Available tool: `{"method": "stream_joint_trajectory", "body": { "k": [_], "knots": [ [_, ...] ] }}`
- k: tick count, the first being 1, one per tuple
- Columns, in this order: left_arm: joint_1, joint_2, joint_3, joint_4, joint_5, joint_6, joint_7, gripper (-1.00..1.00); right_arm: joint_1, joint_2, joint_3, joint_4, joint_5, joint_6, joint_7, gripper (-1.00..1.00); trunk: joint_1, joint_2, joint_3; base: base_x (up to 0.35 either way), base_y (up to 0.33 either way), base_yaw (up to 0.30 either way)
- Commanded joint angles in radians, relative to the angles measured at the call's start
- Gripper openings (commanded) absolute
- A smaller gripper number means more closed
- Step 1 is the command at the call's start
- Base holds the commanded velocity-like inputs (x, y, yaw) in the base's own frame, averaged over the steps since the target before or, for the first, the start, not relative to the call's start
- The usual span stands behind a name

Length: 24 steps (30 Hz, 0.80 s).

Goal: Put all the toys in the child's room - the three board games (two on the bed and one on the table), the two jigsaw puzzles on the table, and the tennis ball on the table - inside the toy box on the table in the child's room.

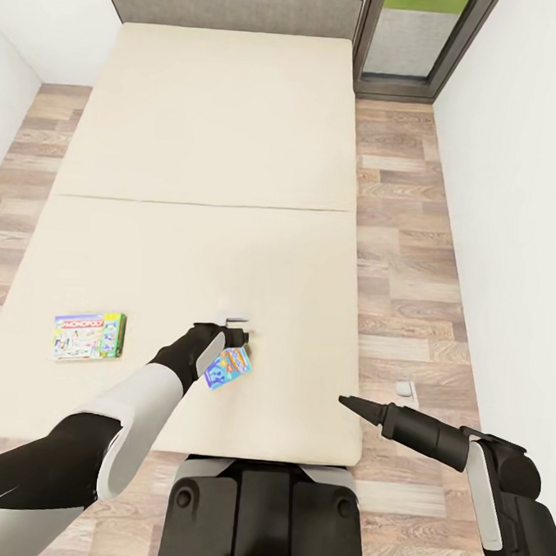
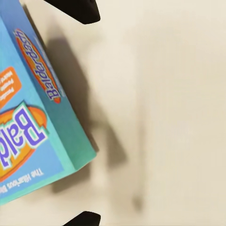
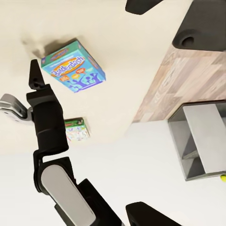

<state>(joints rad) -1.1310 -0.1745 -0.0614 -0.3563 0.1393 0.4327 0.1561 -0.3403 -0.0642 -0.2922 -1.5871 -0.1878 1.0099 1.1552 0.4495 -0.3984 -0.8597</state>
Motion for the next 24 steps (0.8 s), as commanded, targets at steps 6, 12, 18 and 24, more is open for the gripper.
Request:
{"method": "stream_joint_trajectory", "body": {
  "k": [6,12,18,24],
  "knots": [
    [0.000,0.000,-0.006,-0.005,0.011,0.004,0.008,1.00,0.000,-0.001,-0.004,0.000,0.000,0.004,0.004,1.00,0.001,-0.002,-0.009,0.000,0.000,0.000],
    [0.000,0.000,-0.006,-0.006,0.011,0.004,0.008,1.00,0.000,-0.001,-0.005,0.000,0.001,0.004,0.004,1.00,0.001,-0.002,-0.017,0.000,0.000,0.000],
    [0.000,0.000,-0.006,-0.006,0.011,0.003,0.008,1.00,0.000,0.000,-0.005,0.000,0.001,0.004,0.003,1.00,0.001,-0.002,-0.025,0.000,0.000,0.000],
    [0.000,0.000,-0.006,-0.006,0.011,0.004,0.008,1.00,0.000,-0.001,-0.004,0.001,0.001,0.004,0.003,1.00,0.001,-0.002,-0.032,0.000,0.000,0.000]
  ]
}}
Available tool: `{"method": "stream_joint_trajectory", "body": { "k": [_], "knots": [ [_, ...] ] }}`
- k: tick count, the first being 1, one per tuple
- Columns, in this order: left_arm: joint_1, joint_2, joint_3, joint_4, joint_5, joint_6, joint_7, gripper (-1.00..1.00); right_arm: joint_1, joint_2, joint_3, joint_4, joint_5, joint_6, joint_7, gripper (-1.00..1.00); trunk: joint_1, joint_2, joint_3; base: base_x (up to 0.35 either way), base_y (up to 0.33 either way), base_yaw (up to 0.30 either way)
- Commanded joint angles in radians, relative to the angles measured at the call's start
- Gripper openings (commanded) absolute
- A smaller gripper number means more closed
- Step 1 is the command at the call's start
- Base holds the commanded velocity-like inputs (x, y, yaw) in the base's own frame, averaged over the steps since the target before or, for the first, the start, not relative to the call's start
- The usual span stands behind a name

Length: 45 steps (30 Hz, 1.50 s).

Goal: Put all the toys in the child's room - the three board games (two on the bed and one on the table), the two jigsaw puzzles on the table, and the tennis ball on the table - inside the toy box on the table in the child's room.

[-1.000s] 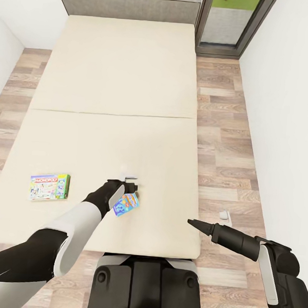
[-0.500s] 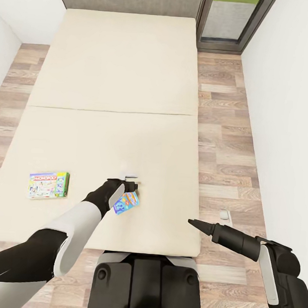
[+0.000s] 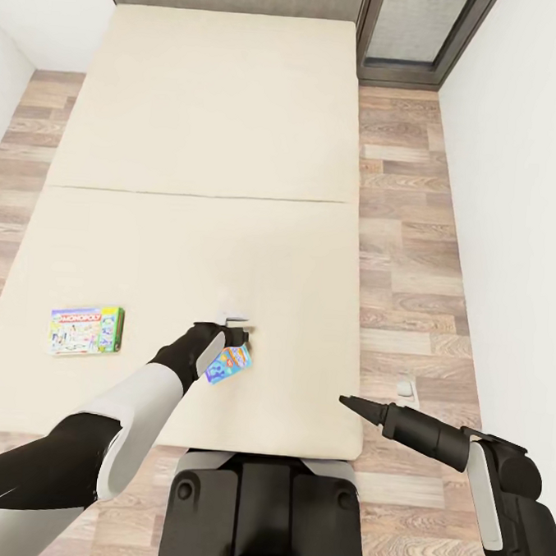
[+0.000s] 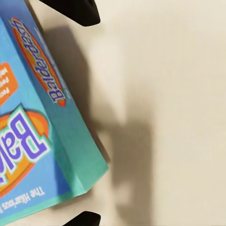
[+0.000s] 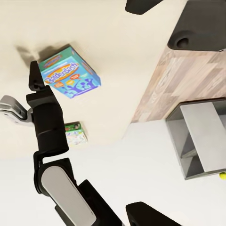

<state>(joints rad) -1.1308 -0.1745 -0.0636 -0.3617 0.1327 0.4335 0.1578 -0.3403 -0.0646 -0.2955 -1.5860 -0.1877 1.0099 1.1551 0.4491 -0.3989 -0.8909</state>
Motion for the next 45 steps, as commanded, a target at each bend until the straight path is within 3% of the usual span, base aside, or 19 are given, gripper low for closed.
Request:
{"method": "stream_joint_trajectory", "body": {
  "k": [1,45],
  "knots": [
    [0.000,0.000,-0.004,0.000,0.018,0.003,0.006,1.00,0.000,-0.001,-0.001,0.000,0.001,0.004,0.003,1.00,0.001,-0.001,-0.002,0.000,0.000,0.000],
    [0.000,0.000,-0.005,0.000,0.018,0.004,0.006,1.00,0.000,-0.003,0.000,0.001,0.001,-0.023,0.002,1.00,0.001,-0.001,-0.012,-0.103,-0.011,0.000]
  ]
}}
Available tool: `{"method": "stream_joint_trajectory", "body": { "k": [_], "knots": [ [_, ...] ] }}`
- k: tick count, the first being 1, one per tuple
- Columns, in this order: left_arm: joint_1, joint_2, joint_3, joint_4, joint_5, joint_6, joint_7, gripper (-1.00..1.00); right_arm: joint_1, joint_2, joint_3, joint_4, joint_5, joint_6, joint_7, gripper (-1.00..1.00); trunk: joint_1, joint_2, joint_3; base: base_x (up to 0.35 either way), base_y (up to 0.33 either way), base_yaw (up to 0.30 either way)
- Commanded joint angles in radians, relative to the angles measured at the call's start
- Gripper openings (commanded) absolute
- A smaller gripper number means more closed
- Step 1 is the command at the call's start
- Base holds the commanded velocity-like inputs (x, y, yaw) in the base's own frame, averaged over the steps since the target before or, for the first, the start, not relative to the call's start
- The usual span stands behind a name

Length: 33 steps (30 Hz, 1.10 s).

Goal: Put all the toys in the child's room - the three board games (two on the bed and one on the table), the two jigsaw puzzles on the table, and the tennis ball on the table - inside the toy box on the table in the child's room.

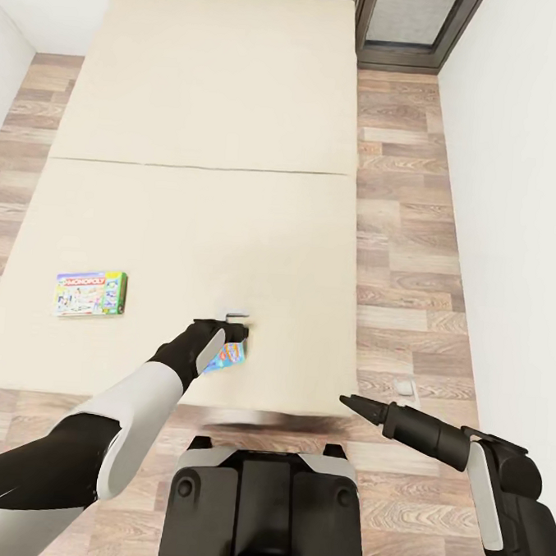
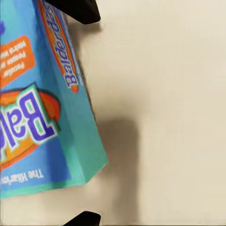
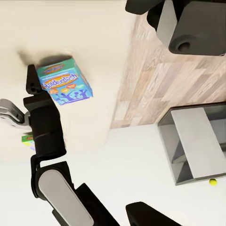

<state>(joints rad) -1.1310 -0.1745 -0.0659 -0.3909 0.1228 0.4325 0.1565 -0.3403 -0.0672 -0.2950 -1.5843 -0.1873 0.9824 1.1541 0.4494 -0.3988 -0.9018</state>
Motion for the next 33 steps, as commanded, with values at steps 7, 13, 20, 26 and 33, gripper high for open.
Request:
{"method": "stream_joint_trajectory", "body": {
  "k": [7,13,20,26,33],
  "knots": [
    [0.000,0.000,-0.003,0.029,0.028,0.005,0.008,1.00,0.000,0.000,0.002,0.000,0.000,0.004,0.003,1.00,0.001,-0.001,-0.001,-0.136,-0.084,0.000],
    [0.000,0.000,-0.002,0.029,0.028,0.004,0.008,1.00,0.000,0.000,0.003,0.000,0.000,0.004,0.003,1.00,0.001,-0.001,-0.001,-0.064,-0.040,0.000],
    [0.000,0.000,-0.003,0.029,0.028,0.005,0.008,1.00,0.000,0.001,0.003,0.000,0.000,0.004,0.003,1.00,0.001,-0.001,-0.001,-0.030,-0.003,0.000],
    [0.000,0.000,-0.003,0.029,0.028,0.005,0.008,1.00,0.000,0.001,0.004,0.000,0.000,0.004,0.003,1.00,0.001,-0.001,-0.001,-0.133,0.000,0.000],
    [0.000,0.000,-0.002,0.029,0.028,0.005,0.008,1.00,0.000,0.001,0.004,0.000,0.001,0.004,0.003,1.00,0.001,-0.001,-0.001,-0.196,0.000,0.000]
  ]
}}
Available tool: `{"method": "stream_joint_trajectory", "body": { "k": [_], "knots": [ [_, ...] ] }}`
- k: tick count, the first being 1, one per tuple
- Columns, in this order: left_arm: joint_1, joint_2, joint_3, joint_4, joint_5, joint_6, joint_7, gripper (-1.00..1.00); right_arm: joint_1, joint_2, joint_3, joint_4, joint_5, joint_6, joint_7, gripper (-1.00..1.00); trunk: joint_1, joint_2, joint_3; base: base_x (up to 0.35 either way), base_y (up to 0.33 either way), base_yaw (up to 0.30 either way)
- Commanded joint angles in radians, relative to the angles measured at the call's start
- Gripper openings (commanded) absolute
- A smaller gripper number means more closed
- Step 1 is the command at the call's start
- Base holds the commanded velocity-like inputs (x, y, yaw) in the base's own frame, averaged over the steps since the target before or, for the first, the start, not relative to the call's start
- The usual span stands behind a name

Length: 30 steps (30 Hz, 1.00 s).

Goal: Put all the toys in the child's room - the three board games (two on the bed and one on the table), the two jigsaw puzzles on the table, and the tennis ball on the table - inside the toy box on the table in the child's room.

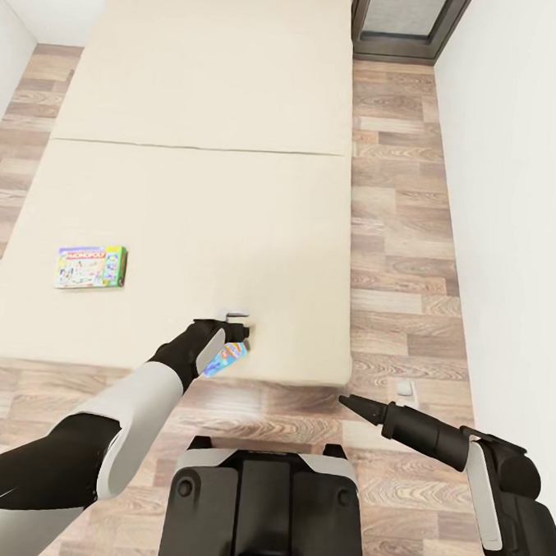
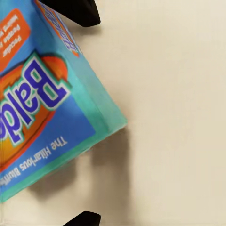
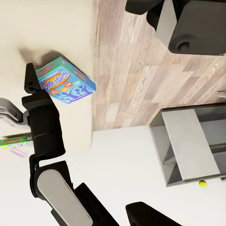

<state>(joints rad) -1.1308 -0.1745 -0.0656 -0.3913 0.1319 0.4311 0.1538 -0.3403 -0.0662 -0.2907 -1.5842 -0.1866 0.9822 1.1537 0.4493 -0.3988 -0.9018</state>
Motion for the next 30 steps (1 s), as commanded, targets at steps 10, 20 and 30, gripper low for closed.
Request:
{"method": "stream_joint_trajectory", "body": {
  "k": [10,20,30],
  "knots": [
    [0.000,0.000,-0.003,0.029,0.018,0.006,0.010,1.00,0.000,0.002,0.001,0.000,0.001,0.004,0.002,1.00,0.001,-0.001,-0.001,-0.018,0.000,0.000],
    [0.000,0.000,-0.003,0.029,0.018,0.006,0.009,1.00,0.000,0.002,0.001,0.000,0.001,0.004,0.003,1.00,0.001,-0.001,-0.001,-0.004,0.000,0.000],
    [0.000,0.000,-0.003,0.029,0.017,0.005,0.009,1.00,0.000,0.001,0.001,0.000,0.001,0.003,0.003,1.00,0.001,-0.001,-0.001,-0.068,0.000,0.000]
  ]
}}
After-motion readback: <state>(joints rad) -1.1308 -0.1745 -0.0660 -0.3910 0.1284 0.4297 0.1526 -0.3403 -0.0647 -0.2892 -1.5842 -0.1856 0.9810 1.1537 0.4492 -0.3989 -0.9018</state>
